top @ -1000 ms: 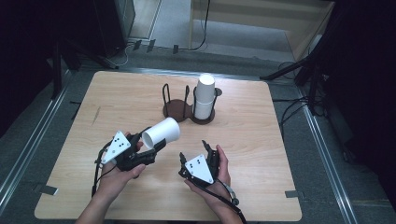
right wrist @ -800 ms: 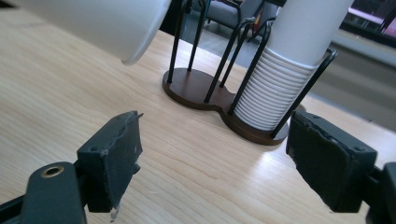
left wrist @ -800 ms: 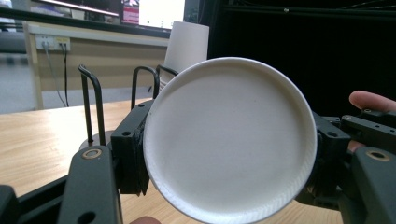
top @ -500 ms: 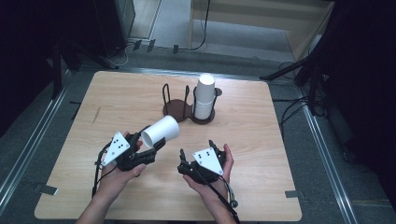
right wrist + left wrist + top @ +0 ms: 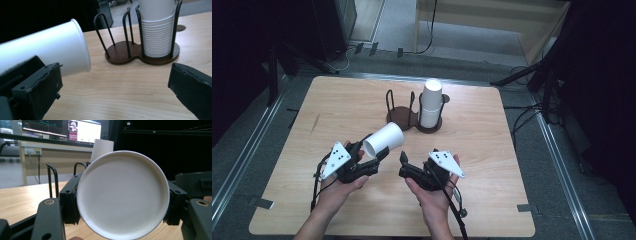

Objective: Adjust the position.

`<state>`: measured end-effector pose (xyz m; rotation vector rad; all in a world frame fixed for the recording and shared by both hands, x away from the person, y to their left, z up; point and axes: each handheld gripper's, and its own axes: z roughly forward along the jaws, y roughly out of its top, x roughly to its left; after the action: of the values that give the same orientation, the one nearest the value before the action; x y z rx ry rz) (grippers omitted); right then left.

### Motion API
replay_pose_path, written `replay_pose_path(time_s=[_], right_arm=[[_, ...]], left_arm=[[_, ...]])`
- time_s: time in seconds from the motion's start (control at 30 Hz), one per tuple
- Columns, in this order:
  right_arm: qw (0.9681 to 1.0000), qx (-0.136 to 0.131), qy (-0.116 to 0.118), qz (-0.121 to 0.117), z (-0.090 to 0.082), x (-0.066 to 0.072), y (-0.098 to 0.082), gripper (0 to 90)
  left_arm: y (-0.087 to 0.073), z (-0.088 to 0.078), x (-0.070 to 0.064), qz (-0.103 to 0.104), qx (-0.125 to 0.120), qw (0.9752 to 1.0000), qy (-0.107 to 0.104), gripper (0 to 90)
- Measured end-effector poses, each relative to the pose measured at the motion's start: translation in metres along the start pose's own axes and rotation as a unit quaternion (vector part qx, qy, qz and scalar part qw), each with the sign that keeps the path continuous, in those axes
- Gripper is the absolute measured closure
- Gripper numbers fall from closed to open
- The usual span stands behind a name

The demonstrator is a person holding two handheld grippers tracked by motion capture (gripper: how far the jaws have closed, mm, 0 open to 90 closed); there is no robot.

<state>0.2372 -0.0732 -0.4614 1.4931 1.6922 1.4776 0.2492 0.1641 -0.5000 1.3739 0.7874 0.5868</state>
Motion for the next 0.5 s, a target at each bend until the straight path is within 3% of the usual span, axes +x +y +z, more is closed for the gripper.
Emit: replay_pose_path(time_s=[0.13,0.17,0.2,0.43,0.5], right_arm=[[0.9991,0.0,0.009,0.042,0.0022,0.0022,0.0004,0.0],[0.998,0.0,0.013,0.062,0.0032,0.0022,0.0008,0.0],[0.998,0.0,0.013,0.062,0.0032,0.0022,0.0008,0.0],[0.9917,0.003,0.023,0.126,0.0065,0.0007,0.0028,0.0],[0.9904,0.001,0.016,0.137,0.0066,0.0009,0.003,0.0]], left_arm=[[-0.0003,0.0006,-0.0003,0.001,-0.003,1.0,0.001,32.4],[-0.0005,0.0008,-0.0004,0.002,-0.002,1.0,0.0,32.4],[-0.0007,0.0009,-0.0005,0.002,0.0,1.0,-0.001,32.4],[-0.003,0.0033,-0.0027,0.003,0.0,1.0,0.0,32.4],[-0.0033,0.0037,-0.0037,0.004,-0.001,1.0,-0.001,32.4]])
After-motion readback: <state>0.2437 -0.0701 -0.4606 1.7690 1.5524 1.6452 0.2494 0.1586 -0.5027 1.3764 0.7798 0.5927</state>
